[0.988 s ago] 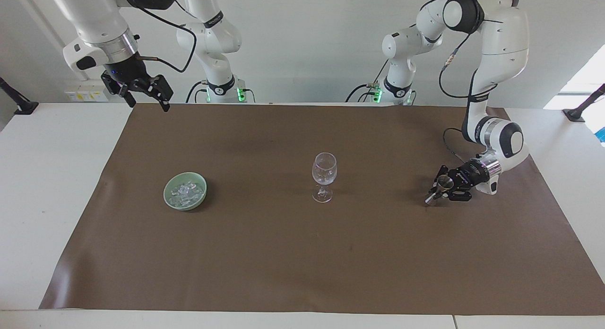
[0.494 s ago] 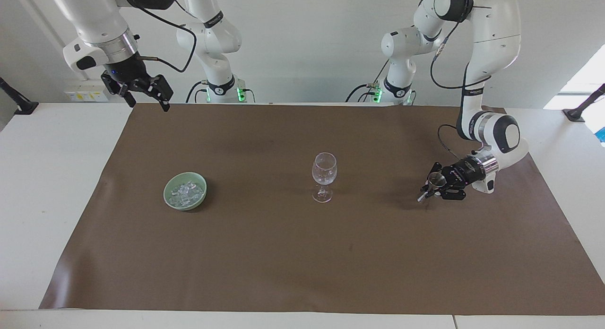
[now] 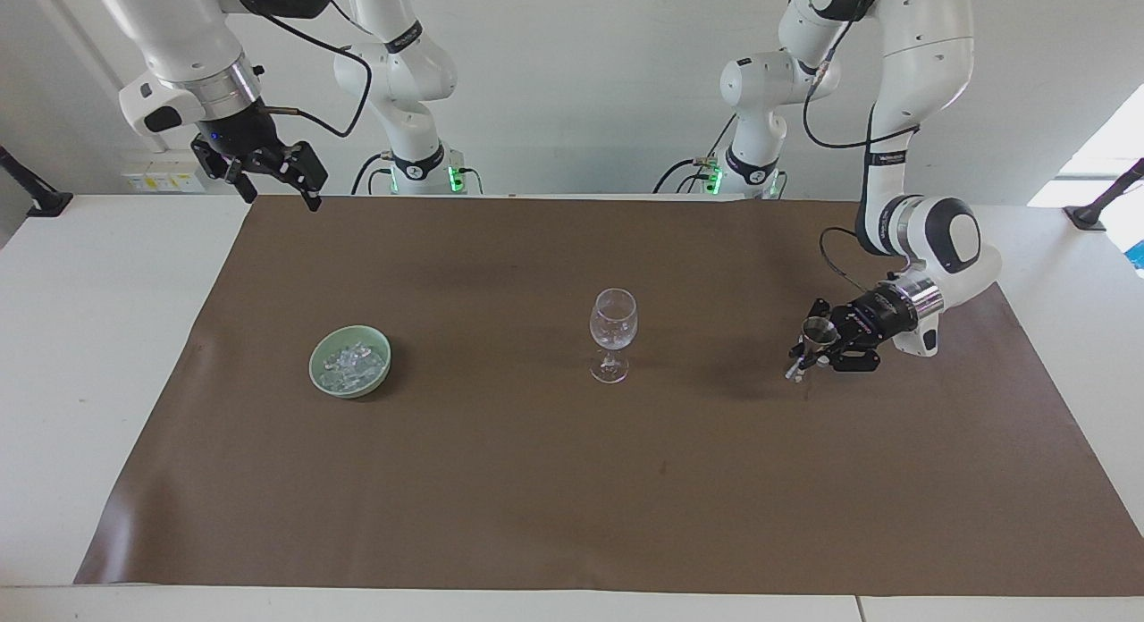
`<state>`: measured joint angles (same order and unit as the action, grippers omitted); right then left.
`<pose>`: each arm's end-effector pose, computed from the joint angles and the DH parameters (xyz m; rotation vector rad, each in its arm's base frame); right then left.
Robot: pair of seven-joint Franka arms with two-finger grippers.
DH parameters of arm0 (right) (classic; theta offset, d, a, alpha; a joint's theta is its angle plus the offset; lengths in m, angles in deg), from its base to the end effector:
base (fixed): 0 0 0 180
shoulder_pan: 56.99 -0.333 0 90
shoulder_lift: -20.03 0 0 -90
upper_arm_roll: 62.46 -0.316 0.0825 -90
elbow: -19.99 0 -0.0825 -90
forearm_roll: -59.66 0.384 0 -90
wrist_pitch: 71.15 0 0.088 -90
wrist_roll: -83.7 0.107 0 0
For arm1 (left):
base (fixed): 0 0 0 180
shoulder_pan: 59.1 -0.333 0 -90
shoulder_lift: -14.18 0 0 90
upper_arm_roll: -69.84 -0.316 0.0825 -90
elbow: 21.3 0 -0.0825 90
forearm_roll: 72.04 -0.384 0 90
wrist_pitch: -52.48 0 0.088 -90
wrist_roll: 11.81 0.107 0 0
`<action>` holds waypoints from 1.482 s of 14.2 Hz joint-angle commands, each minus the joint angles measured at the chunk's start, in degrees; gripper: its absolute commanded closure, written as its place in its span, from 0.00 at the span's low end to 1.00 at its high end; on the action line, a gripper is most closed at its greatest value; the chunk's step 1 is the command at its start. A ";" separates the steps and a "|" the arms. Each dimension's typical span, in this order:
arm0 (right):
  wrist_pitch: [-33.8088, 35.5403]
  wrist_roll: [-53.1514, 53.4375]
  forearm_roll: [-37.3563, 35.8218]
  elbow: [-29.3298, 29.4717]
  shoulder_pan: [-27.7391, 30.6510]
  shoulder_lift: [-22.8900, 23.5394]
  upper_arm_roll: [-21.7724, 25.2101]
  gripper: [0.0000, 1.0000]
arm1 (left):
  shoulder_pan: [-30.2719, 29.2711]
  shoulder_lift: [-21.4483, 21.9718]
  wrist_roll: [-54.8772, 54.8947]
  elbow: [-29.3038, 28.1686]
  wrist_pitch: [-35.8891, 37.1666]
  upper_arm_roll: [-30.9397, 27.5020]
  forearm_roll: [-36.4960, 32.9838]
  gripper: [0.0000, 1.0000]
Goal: Pour wine and add ice with both arms
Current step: 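Carry the silver cup with the left gripper to the wine glass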
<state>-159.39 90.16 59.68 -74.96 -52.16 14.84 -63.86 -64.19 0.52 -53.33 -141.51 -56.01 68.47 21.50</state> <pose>0.5215 -0.0306 0.6300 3.1271 -0.2708 -0.0416 0.5812 -0.0085 0.3355 1.0870 1.4626 -0.7815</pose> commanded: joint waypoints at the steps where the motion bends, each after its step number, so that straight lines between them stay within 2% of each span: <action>1: 0.61 -1.53 0.24 -0.33 0.35 -0.69 -0.18 0.00 | 5.34 7.84 -2.16 -4.68 -7.77 -0.57 1.56 1.00; 4: 0.61 -1.53 0.24 -0.33 0.35 -0.69 -0.18 0.00 | 10.17 11.45 -5.58 -5.04 -14.62 -0.66 1.56 1.00; 8: 0.61 -1.53 0.24 -0.33 0.35 -0.69 -0.18 0.00 | 15.45 14.09 -6.91 -5.48 -19.98 -0.75 1.47 1.00; 11: 0.61 -1.53 0.24 -0.33 0.26 -0.69 -0.18 0.00 | 21.51 14.62 -8.93 -5.30 -28.24 -0.66 1.47 1.00; 21: 0.61 -1.53 0.24 -0.33 0.26 -0.78 -0.18 0.00 | 33.12 14.80 -9.55 -3.46 -45.04 -0.57 1.47 1.00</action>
<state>-159.39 90.16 59.68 -74.96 -52.16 14.84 -63.86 -34.13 14.13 -62.43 -144.79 -97.45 68.70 21.86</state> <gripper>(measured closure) 0.000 0.793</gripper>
